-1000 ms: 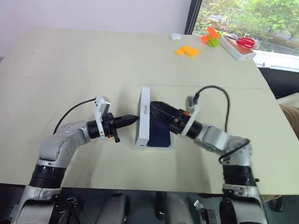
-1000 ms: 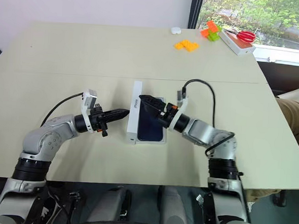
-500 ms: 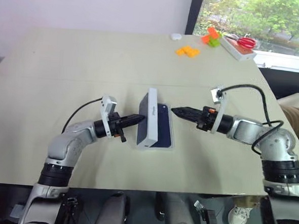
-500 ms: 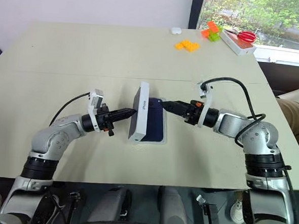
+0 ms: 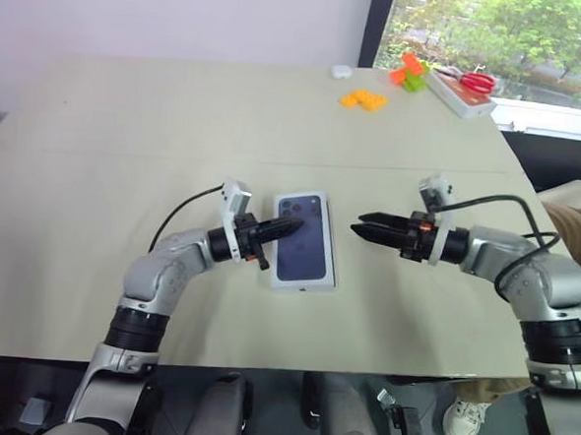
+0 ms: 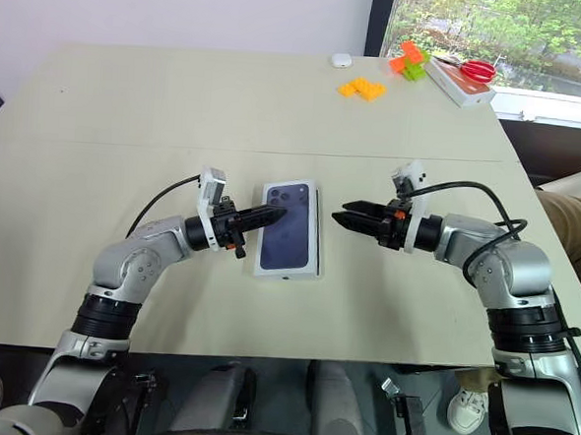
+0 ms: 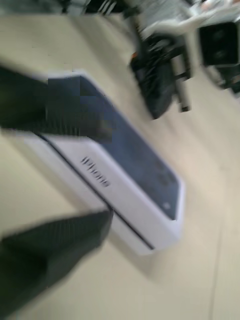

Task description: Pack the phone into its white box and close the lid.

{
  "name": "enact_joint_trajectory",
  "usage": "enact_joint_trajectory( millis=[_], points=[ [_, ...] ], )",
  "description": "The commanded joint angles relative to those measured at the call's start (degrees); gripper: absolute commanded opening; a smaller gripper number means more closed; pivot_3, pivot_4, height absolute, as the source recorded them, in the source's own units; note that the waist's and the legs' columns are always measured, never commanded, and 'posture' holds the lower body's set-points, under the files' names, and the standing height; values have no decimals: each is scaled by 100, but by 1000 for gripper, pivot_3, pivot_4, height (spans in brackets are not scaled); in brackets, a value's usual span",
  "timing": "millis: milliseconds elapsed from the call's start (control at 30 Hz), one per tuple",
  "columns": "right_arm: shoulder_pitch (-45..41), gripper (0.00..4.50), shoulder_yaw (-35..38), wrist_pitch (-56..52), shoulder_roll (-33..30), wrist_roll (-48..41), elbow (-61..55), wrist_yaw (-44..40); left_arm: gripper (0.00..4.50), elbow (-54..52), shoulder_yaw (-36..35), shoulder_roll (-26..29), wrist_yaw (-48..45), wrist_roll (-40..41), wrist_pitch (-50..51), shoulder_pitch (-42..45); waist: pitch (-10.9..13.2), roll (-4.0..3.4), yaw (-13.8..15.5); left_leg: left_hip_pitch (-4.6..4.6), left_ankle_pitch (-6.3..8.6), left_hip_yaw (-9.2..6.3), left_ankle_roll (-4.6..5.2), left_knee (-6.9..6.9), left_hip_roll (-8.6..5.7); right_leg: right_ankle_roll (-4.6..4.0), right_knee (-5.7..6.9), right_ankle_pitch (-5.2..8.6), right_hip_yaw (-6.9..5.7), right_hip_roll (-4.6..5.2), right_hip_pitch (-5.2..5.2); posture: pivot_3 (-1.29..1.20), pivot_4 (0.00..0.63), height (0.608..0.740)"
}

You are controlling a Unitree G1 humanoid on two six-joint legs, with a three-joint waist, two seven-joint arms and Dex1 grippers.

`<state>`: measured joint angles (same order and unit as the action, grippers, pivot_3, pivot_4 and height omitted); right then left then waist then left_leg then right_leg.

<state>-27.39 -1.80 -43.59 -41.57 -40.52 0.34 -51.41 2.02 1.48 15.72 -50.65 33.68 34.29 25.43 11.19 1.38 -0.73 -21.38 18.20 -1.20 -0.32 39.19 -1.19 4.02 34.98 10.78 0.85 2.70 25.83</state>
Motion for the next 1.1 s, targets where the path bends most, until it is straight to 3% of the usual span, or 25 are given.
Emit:
enact_joint_trajectory(
  millis=[33,333,533,1100],
  points=[
    [-29,92,-156,660,-21,662,-31,-136,0,-359,-88,103,5,71,-26,39,0,0,1,0,0,0,0,0,0,0,0,0,0,0,0,0,150,740],
    [-57,35,-421,1320,186,1633,-31,-59,0,-416,-579,905,-57,106,95,-147,0,0,-14,4,-1,-2,-2,0,1,-1,4,0,0,-2,0,0,150,740],
    [18,35,-742,1676,385,2250,-163,84,0,-249,-478,1376,-168,-153,-42,-561,1,-2,18,3,-1,-2,-3,0,1,-2,6,0,-1,0,2,0,150,740],
    [92,35,-888,2143,411,3033,-75,9,0,443,411,524,105,-783,3,-173,-1,-2,19,12,-5,-7,-10,3,-18,-2,10,-1,-4,20,-12,0,150,740]
  ],
)
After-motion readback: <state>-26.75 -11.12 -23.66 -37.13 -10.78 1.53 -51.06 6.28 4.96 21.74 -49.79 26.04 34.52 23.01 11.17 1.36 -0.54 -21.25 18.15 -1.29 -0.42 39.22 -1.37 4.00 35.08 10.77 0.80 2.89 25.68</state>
